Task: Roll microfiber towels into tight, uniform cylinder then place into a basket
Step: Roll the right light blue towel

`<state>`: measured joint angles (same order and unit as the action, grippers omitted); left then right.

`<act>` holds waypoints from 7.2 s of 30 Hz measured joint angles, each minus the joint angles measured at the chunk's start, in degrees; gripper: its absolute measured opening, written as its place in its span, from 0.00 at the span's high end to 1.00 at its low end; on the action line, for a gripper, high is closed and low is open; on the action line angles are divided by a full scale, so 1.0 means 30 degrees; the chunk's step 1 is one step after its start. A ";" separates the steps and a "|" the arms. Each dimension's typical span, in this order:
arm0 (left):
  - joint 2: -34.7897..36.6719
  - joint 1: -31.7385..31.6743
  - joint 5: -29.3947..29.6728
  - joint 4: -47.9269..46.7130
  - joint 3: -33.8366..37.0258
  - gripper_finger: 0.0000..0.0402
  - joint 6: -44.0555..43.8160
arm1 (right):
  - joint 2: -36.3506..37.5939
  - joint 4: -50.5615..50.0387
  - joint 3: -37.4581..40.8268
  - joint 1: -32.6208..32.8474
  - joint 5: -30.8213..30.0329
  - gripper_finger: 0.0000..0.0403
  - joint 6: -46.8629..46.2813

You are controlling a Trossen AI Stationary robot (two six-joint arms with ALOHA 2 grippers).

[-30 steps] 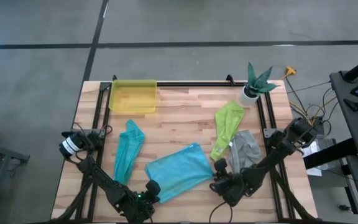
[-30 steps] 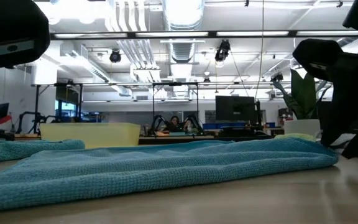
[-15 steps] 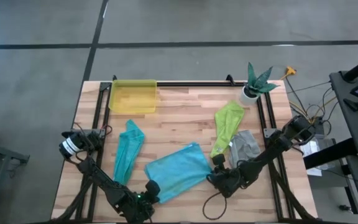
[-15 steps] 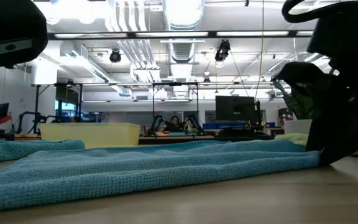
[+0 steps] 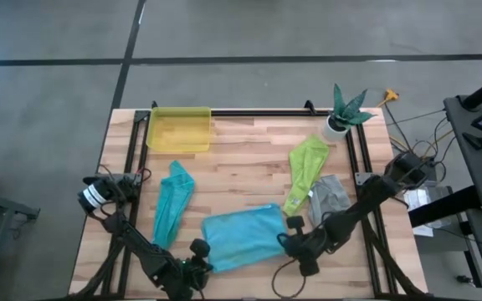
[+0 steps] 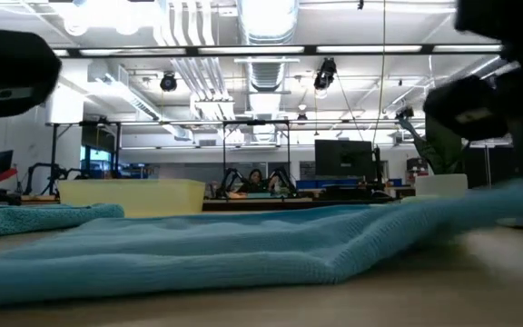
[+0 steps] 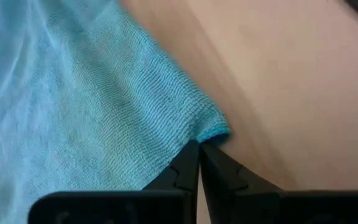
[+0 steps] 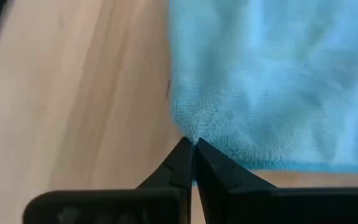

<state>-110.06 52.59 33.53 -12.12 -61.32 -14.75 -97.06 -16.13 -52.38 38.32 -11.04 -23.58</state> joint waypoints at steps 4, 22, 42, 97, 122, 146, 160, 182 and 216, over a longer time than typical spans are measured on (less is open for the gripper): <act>0.0609 0.0509 -0.0057 0.0049 0.0000 1.00 0.0185 | 0.0987 -0.0279 0.0007 0.0001 0.0956 0.98 -0.1484; 0.1247 0.0509 -0.1328 0.0713 0.1410 1.00 -0.1895 | -0.0954 0.0150 0.0109 0.0054 0.2651 0.98 -0.4138; 0.1189 0.1470 0.1902 0.3915 0.0481 0.74 0.5046 | -0.0953 0.1559 0.0109 0.0038 0.1593 0.98 -0.4290; 0.0304 0.0558 0.1221 0.3331 0.0881 0.99 -0.0932 | -0.0640 0.1955 0.0095 0.0388 0.1083 0.98 -0.5572; 0.1191 0.0500 0.2401 0.4141 0.3201 0.99 -0.5417 | -0.0800 0.3258 0.0772 0.1013 0.1198 0.98 -0.7644; 0.2937 0.0543 0.2958 1.1135 0.7803 0.99 -0.9221 | -0.0826 0.7948 0.2836 0.3015 -0.4412 0.98 -1.2689; 0.2922 0.0536 0.2479 1.1633 0.7951 0.99 -0.7452 | -0.0829 0.8094 0.3410 0.3761 -0.3827 0.98 -1.2166; 0.1162 0.0313 0.2786 1.1044 0.7665 0.99 -0.4295 | -0.2945 0.7391 0.1335 0.4067 -0.3959 0.98 -0.6532; 0.3097 0.0514 0.2623 1.0589 0.7918 0.99 0.4418 | -0.3299 0.2659 -0.0597 0.4431 -0.3842 0.98 -0.7416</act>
<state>-100.77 54.13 41.40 19.65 -37.57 -1.50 -106.96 -8.15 -54.17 51.62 -22.57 -45.82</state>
